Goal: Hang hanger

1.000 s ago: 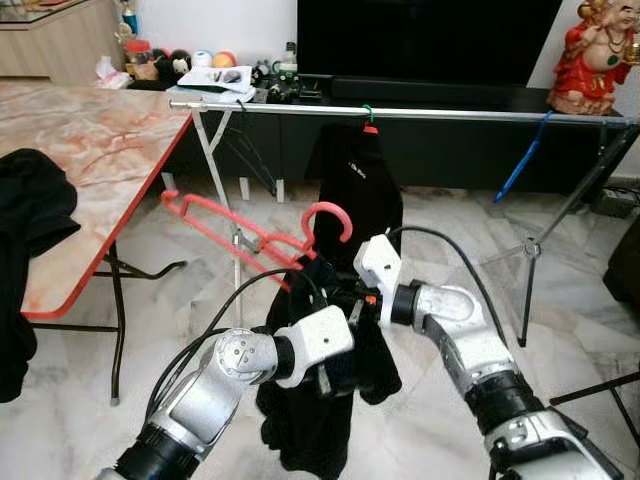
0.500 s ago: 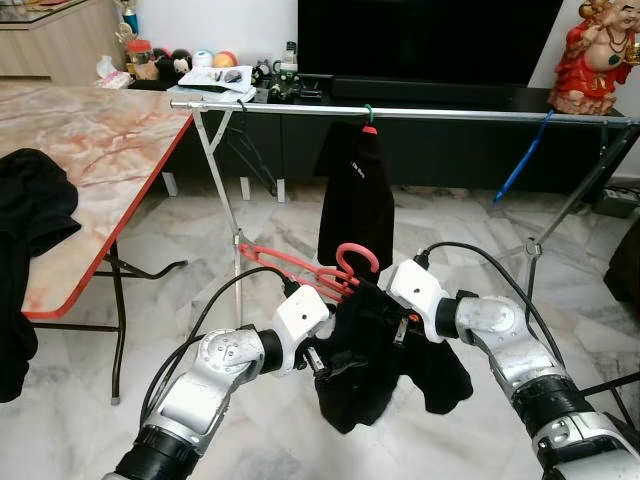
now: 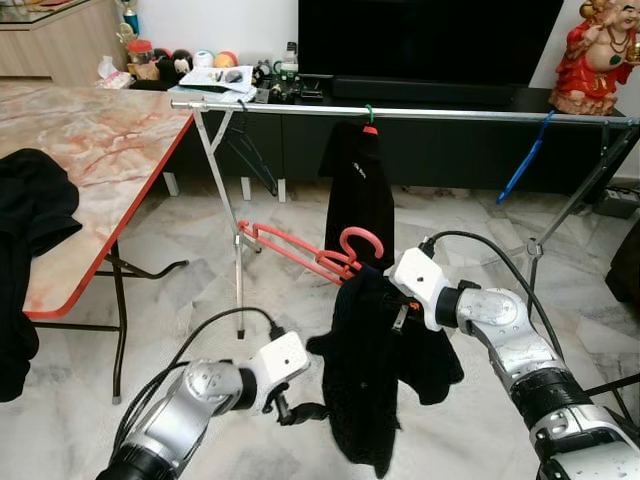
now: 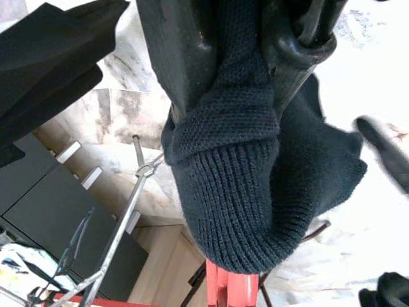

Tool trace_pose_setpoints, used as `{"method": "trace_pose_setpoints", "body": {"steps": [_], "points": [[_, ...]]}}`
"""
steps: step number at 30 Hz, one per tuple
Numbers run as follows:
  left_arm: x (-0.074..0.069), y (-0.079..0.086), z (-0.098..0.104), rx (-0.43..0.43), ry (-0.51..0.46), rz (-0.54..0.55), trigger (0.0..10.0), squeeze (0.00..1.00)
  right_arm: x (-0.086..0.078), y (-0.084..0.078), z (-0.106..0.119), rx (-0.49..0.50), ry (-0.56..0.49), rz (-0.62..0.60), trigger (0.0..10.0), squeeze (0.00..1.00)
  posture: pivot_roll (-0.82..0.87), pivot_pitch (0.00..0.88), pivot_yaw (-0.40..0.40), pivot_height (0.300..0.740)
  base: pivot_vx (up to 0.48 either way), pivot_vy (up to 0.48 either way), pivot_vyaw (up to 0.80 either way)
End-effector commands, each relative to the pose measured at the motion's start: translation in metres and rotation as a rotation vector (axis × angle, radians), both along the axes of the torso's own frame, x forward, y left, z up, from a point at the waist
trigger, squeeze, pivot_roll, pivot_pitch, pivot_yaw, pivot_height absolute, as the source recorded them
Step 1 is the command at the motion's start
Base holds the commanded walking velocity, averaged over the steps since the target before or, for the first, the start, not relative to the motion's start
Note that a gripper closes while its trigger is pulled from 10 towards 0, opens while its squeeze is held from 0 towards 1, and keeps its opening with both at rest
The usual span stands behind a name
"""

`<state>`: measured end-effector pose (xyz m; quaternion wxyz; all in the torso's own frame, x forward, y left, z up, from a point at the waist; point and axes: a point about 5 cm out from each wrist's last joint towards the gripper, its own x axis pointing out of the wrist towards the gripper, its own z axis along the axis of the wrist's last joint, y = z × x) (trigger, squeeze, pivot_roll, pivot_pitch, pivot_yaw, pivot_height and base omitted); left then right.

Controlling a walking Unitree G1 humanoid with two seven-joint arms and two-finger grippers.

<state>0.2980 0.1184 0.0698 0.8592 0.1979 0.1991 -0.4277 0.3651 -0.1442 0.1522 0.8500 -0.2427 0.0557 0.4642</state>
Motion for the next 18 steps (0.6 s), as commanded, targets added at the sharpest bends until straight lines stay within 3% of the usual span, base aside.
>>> {"method": "trace_pose_setpoints", "body": {"steps": [1, 18], "points": [[0.0061, 0.0099, -0.0025, 0.009, -0.018, 0.091, 10.0, 0.00, 0.0031, 0.0014, 0.0167, 0.032, -0.062, 0.022, 10.0, 0.00, -0.02, 0.069, -0.032, 0.740, 0.000, 0.000, 0.00], [0.0061, 0.0099, -0.0025, 0.009, -0.018, 0.091, 10.0, 0.00, 0.0031, 0.0014, 0.0167, 0.032, -0.062, 0.022, 10.0, 0.00, -0.02, 0.069, -0.032, 0.740, 0.000, 0.000, 0.00]]}}
